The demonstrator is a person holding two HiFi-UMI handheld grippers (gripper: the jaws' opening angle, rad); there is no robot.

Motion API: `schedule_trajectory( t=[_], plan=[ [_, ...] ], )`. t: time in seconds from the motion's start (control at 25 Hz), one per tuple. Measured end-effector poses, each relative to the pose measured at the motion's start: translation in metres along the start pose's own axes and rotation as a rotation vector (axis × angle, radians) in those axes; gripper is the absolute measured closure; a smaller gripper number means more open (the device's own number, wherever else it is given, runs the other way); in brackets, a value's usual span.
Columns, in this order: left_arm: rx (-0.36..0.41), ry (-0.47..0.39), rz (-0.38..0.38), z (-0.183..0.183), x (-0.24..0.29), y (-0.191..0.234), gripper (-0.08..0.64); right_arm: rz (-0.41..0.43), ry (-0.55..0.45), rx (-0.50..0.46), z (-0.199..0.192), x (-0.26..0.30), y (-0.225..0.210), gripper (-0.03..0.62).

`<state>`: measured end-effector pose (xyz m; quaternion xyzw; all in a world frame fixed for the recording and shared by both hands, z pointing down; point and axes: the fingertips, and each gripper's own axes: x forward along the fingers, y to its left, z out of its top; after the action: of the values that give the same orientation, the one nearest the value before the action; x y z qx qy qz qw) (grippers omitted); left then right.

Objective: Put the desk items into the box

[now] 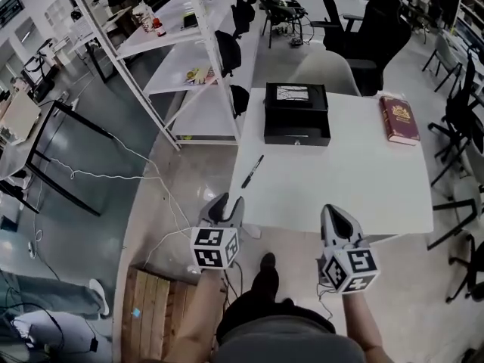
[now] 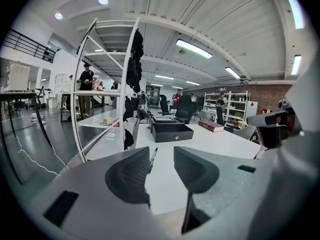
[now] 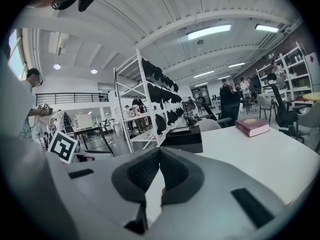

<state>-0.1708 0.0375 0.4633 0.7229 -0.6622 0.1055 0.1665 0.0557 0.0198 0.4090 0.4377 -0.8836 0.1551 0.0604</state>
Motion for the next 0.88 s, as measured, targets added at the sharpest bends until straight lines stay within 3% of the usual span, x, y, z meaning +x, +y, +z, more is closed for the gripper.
schedule_trajectory(
  t=[0.36,0.88],
  plan=[
    [-0.01,0.033,-0.044,0.007,0.056,0.033,0.42,-0.064,0.007,0.008,0.014,0.054,-0.007,0.588],
    [0.064,0.094,-0.128,0.009,0.105,0.048,0.42,-0.143,-0.007,0.013,0.034,0.094,-0.015,0.588]
  ],
)
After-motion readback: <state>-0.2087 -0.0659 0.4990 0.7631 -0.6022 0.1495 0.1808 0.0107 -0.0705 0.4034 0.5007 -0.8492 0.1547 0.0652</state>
